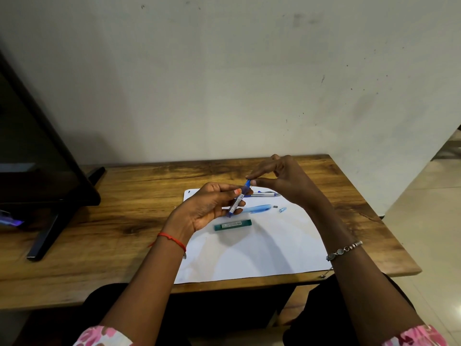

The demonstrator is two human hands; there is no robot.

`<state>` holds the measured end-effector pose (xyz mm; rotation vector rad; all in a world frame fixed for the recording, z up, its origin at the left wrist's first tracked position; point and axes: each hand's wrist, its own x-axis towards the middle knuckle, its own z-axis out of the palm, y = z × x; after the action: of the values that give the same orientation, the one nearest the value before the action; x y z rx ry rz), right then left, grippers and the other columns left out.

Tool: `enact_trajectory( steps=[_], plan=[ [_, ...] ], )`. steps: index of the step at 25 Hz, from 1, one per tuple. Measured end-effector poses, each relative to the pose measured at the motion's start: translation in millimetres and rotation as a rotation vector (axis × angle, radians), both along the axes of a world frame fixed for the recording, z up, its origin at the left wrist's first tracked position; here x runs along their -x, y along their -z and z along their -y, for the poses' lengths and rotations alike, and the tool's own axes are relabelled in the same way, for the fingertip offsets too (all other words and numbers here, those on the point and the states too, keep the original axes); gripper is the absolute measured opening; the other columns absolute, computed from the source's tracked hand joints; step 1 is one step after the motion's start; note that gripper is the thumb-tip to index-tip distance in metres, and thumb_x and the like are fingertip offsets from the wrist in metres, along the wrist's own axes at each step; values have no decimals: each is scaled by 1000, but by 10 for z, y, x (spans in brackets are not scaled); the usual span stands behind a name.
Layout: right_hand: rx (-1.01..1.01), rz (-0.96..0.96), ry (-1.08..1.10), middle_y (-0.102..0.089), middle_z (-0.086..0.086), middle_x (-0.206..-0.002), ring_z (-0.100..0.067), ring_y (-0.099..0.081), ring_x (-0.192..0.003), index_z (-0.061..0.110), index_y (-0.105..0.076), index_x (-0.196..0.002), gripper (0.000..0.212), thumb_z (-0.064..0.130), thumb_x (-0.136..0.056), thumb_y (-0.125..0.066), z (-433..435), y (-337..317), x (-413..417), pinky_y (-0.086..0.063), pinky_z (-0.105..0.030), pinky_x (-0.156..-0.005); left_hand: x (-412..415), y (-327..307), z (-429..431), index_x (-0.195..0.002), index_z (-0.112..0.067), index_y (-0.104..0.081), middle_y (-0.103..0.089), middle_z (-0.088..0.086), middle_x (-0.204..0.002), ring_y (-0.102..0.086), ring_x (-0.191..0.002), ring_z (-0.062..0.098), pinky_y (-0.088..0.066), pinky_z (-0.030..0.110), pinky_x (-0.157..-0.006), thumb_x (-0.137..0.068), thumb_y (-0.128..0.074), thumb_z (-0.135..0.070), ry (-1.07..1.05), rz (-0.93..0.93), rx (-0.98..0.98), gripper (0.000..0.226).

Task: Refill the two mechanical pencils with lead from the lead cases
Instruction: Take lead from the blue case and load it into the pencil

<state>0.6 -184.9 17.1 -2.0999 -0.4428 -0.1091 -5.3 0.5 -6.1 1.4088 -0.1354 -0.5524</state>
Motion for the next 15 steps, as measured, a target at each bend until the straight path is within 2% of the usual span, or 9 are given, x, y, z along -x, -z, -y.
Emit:
enact_trajectory(
  steps=[3, 6, 11, 13, 15],
  plan=[
    [44, 9, 2, -69, 8, -83, -17, -58, -94, 23, -74, -86, 17, 11, -75, -74, -13, 12, 3, -37, -18, -81, 9, -10, 11, -95, -8, -66, -73, -8, -72, -62, -59, 4, -57, 22, -64, -90, -49, -5, -5, -10, -12, 18],
    [64, 16, -11, -70, 8, -83, -24, -60, -95, 26, -73, -84, 17, 13, -74, -75, -11, 4, 2, -36, -31, -91, 15, -10, 13, -93, -9, -66, -73, -7, -68, -63, -59, 5, -56, 22, -62, -90, -49, -4, -14, -17, -25, 18],
    [123, 31, -45, -66, 14, -76, -20, -56, -86, 15, -76, -86, 12, 13, -74, -76, -36, 8, 0, -39, -39, -89, 24, -11, 19, -87, -11, -66, -73, -7, -67, -63, -59, 6, -55, 21, -60, -90, -49, -2, -23, -18, -30, 20],
    [103, 22, -27, -67, 13, -75, -19, -58, -86, 17, -76, -84, 12, 14, -73, -76, -37, -4, 12, -39, -34, -86, 28, -19, 17, -86, -11, -66, -73, -6, -67, -64, -60, 5, -55, 21, -60, -90, -49, -3, -26, -22, -27, 19],
    [44, -10, 1, -68, 13, -72, -7, -59, -79, 17, -76, -82, 13, 10, -72, -76, -27, -26, 34, -40, -20, -74, 11, -16, 1, -89, -9, -67, -74, -5, -72, -67, -65, 6, -57, 24, -66, -89, -51, -5, -21, -25, -15, 16]
  ],
)
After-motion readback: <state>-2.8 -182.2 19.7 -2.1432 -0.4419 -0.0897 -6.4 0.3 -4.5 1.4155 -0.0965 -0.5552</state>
